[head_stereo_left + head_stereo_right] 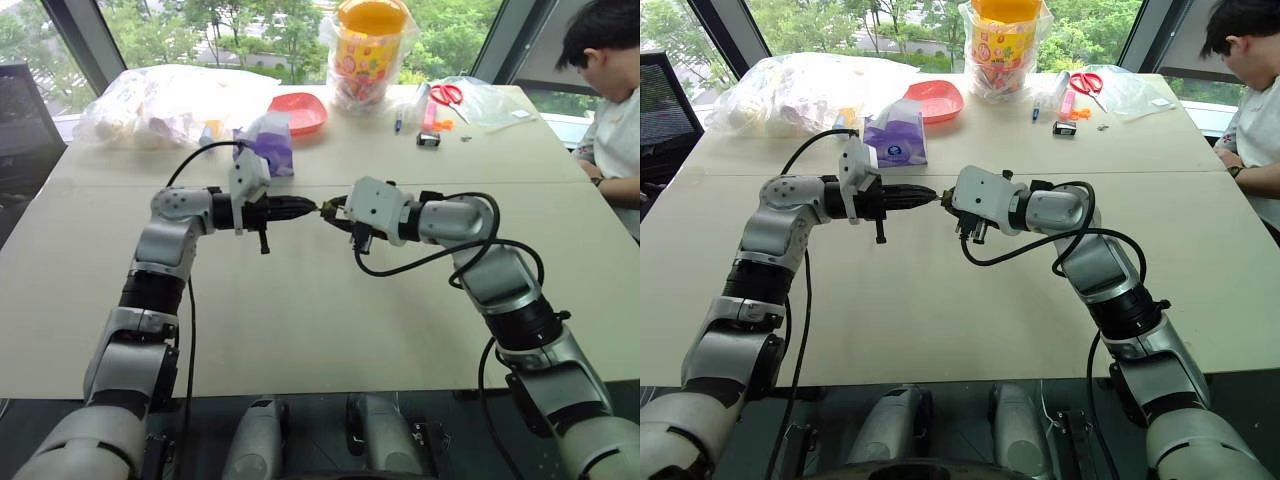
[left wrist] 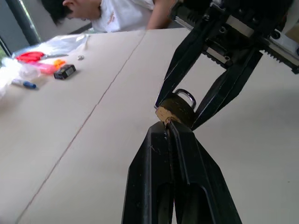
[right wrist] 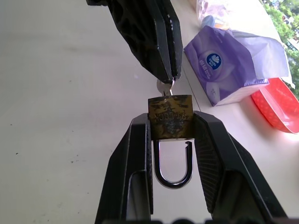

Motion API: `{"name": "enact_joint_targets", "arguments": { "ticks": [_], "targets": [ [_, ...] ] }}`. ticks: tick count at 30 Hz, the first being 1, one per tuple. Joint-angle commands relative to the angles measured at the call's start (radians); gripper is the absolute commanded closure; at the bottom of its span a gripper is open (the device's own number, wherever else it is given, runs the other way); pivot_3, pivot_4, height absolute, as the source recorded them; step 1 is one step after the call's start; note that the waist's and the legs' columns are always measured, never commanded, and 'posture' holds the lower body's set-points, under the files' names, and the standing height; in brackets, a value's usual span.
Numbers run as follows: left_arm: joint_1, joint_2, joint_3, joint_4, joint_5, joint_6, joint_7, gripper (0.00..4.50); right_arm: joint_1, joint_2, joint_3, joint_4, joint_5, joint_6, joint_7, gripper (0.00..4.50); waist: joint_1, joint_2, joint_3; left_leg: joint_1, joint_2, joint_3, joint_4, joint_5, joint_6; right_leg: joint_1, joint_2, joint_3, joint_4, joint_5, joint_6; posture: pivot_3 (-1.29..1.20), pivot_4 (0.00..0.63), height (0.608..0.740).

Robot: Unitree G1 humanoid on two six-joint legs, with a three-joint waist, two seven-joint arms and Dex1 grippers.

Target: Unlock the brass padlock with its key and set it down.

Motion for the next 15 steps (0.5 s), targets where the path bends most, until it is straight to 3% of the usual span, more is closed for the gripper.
{"name": "enact_joint_targets", "arguments": {
  "ticks": [1, 5, 15],
  "targets": [
    [-0.065, 0.035, 0.039, 0.041, -0.098, 0.220, -0.062, 3.92, -0.053, -0.011, -0.019, -0.033, -0.029, -0.088, -0.027, 3.82, -0.004, 0.000, 0.000, 0.000, 0.000, 0.000, 0.000, 0.000, 0.000, 0.000, 0.000, 0.000, 0.000, 0.000, 0.000, 0.00, 0.150, 0.740],
    [-0.096, 0.038, 0.059, 0.063, -0.141, 0.317, -0.072, 2.41, -0.055, -0.010, -0.011, -0.023, -0.038, -0.116, -0.030, 3.82, -0.006, 0.000, 0.000, 0.000, 0.001, -0.001, -0.001, 0.000, 0.000, 0.000, 0.001, 0.000, 0.001, -0.001, 0.001, 0.00, 0.150, 0.740],
    [-0.112, -0.029, 0.049, 0.101, -0.125, 0.252, -0.028, 2.41, -0.055, -0.008, -0.010, -0.023, -0.050, -0.134, -0.025, 3.82, 0.000, 0.000, 0.000, 0.000, 0.000, -0.001, 0.000, 0.000, 0.000, 0.000, 0.000, 0.000, 0.000, 0.000, 0.000, 0.00, 0.150, 0.740]
  ]
}}
